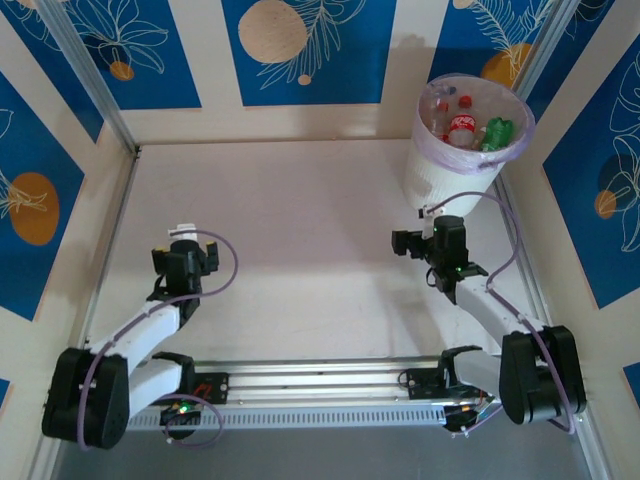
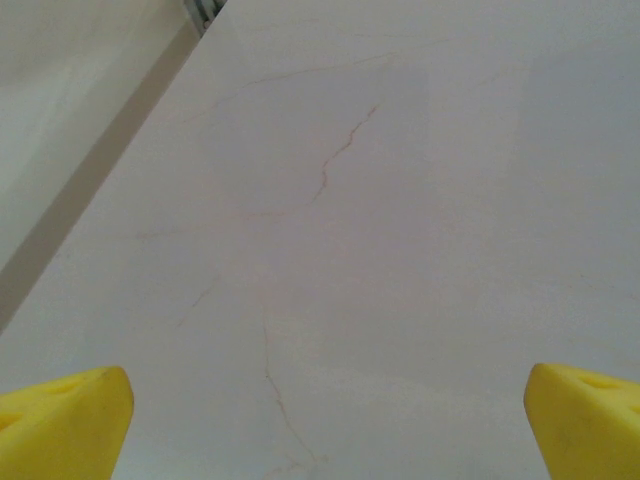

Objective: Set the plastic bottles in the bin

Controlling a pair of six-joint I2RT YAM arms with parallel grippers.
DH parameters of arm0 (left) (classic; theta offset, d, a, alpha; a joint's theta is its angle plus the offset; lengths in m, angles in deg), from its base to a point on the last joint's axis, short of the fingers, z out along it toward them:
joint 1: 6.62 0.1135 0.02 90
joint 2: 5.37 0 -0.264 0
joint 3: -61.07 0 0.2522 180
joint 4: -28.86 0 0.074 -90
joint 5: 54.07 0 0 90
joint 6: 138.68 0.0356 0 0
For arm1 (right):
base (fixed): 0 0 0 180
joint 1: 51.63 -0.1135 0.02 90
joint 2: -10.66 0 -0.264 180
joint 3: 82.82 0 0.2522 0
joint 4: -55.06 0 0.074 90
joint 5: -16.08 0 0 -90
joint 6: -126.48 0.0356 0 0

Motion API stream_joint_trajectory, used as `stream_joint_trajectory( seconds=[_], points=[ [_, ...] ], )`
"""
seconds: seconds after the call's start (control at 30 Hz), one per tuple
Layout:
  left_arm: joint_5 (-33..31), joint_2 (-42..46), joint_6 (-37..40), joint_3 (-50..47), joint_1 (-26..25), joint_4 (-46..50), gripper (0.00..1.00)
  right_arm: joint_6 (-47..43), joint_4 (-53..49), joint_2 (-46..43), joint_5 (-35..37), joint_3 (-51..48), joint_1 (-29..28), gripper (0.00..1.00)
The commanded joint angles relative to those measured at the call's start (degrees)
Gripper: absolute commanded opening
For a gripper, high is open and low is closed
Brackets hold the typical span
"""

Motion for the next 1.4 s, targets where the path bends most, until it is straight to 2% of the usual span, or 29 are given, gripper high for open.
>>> stream_joint_trajectory(
  seconds=[0.0,0.2,0.27,0.37,0.4,0.5,0.57,0.67,0.7,0.73,0.77,0.83,1.37],
  points=[
    [3.51,-5.29,3.48,-1.01,1.49,-14.47,1.00,-1.78,10.44,3.75,0.61,-0.78,0.16,0.99],
    [6.57,-13.80,6.43,1.55,2.53,-23.28,1.00,-2.53,21.07,11.34,-0.51,-1.91,0.72,0.99],
    [8.08,-15.43,5.48,4.16,3.43,-20.22,1.00,-3.31,23.40,14.02,0.29,-1.23,0.43,0.99],
    [10.04,-17.15,4.57,5.26,3.87,-20.79,1.00,-4.56,27.01,16.22,0.39,-1.44,0.94,0.99],
    [10.84,-17.43,3.94,4.53,4.00,-22.66,1.00,-4.05,27.36,16.81,-0.36,-1.73,1.53,0.99],
    [12.25,-22.93,4.26,0.86,4.22,-36.34,1.00,-2.25,30.17,16.97,-2.45,-3.17,3.54,0.99],
    [14.04,-22.63,4.29,2.05,4.20,-32.51,1.00,-0.84,33.68,17.73,-4.17,-4.84,5.20,0.99],
    [14.06,-27.14,5.24,1.27,4.02,-39.03,1.00,0.64,38.59,20.78,-6.31,-6.01,6.84,0.99],
    [14.25,-25.56,4.51,1.70,3.94,-35.11,1.00,0.82,39.51,20.99,-6.12,-6.12,6.71,0.99],
    [14.22,-25.59,4.60,1.76,3.95,-35.23,1.00,0.70,36.45,19.89,-6.20,-5.69,6.84,0.99],
    [14.07,-26.63,5.05,1.54,4.00,-37.83,1.00,0.67,37.52,20.45,-6.48,-5.80,6.96,0.99],
    [14.15,-25.95,4.63,1.76,3.94,-35.93,1.00,0.95,35.77,20.07,-7.02,-5.25,7.37,0.99],
    [14.06,-26.27,4.98,1.80,3.95,-36.59,1.00,1.53,35.99,20.25,-8.04,-5.08,8.12,0.99]
  ],
)
